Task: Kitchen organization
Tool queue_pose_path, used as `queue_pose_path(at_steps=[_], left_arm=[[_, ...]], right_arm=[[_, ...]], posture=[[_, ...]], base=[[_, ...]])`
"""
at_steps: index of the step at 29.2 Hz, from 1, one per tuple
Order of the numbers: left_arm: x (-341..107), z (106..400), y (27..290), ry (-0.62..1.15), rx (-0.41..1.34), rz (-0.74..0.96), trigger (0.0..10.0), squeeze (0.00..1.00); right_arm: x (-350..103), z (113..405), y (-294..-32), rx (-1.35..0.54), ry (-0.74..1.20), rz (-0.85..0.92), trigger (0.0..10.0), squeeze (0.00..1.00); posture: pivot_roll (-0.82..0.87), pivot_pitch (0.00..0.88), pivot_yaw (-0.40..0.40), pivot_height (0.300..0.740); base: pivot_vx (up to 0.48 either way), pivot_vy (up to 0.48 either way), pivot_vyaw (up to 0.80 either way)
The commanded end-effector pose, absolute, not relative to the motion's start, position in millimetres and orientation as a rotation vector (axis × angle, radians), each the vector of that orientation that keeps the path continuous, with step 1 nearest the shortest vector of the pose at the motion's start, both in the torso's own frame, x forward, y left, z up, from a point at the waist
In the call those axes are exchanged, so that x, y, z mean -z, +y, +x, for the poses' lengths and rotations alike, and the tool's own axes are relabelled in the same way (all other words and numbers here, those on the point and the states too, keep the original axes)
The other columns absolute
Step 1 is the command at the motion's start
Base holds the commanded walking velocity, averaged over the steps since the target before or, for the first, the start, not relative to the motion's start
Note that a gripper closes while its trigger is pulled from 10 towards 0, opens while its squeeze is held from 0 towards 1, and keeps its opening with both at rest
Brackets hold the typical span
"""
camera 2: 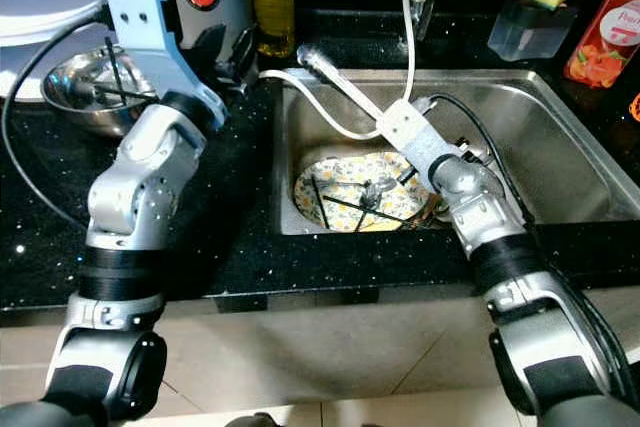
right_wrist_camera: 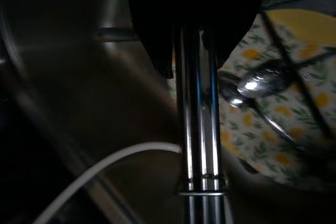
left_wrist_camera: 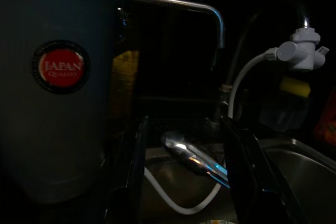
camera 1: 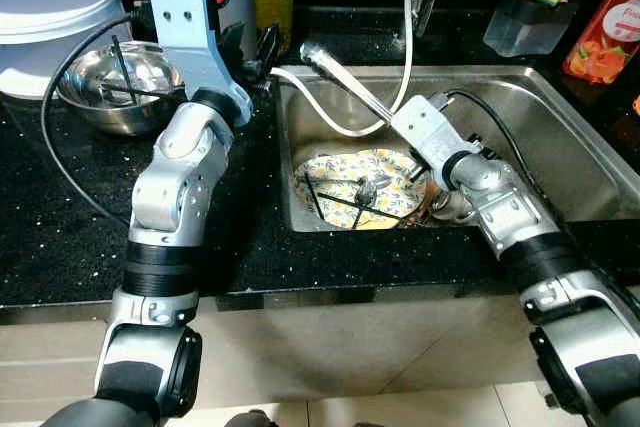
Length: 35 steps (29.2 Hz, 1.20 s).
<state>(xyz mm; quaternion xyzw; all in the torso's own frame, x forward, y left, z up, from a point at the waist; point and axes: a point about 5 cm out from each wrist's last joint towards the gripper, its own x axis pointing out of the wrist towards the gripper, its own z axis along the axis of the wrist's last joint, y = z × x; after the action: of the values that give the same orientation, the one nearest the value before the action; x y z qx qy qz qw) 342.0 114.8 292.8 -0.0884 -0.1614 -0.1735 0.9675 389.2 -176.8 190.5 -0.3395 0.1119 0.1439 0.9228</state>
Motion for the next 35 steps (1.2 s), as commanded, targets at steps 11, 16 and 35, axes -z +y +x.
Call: queue_pose_path(at_steps=[11,16,35], left_arm=[[-295,341,112,-0.329,0.362,-0.177,10.0,0.0],[-294,342,111,-0.331,0.361,-0.182,10.0,0.0],[-278,331,111,-0.304,0.417,-0.061,10.0,0.0]], right_arm=[[-186,390,-173,-0.405,0.281,-0.649,10.0,1.0],[-189,390,-172,-0.425,0.275,-0.546,10.0,1.0],[-267,354,-143,-0.391,-0.28,0.139,10.0,0.0]], posture=[[0.05,0.044,-0.038,0.74],[0.05,0.035,-0.045,0.74],[0.05,0.022,-0.025,0.74]], base=[[0.0,0.0,0.0],[0.0,0.0,0.0],[0.0,0.0,0.0]])
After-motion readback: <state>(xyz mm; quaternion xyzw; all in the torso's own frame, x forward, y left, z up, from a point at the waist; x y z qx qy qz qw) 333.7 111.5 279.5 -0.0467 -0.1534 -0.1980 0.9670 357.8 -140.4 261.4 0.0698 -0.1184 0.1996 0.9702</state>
